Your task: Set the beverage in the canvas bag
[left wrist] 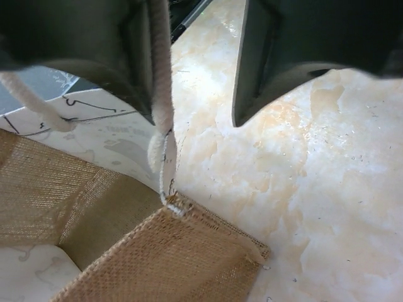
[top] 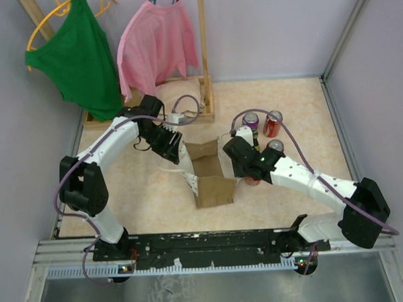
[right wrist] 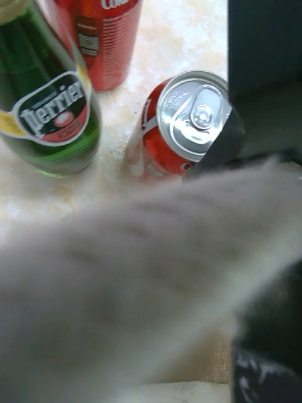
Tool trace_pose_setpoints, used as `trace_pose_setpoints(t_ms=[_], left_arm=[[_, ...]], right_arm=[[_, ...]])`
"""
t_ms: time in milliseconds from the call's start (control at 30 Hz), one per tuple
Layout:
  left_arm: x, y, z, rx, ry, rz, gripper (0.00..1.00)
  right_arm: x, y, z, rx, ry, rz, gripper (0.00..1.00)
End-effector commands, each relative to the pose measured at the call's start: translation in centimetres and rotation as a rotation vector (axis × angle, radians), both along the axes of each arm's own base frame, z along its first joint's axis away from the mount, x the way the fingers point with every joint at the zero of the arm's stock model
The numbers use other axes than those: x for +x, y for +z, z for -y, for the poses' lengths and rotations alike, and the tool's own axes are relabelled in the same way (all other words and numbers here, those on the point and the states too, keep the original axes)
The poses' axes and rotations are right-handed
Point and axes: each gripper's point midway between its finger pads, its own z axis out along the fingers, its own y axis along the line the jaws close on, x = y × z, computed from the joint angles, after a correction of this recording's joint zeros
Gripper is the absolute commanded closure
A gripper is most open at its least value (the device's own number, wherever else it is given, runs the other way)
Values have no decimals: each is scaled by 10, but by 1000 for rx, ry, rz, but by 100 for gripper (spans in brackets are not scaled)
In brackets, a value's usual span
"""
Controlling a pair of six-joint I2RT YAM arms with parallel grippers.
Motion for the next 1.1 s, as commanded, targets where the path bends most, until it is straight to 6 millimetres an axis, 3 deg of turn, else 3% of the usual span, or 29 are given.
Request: trace_pose_setpoints(t_ms=[0,133,267,600,767,933,1067], left_arm=[[-1,11,4,-33,9,37,37],[5,18,8,-44,22,57,26],[18,44,16,-89,43,98,24],[42,116,44,-277,91,220,21],[59,156,54,-388,138,358,20],[73,182,56,-436,180,424,20],[79,191,55,-445,197,449,20]], right_arm=[[-6,9,8,7,12,22,54],[1,27,-4,65,47,76,24],[8,53,-14,132,73,146,14],[22,114,-34,242,132,273,11],[35,160,-33,274,97,377,11],[55,207,-19,300,24,477,11],[88,231,13,306,-97,509,13]])
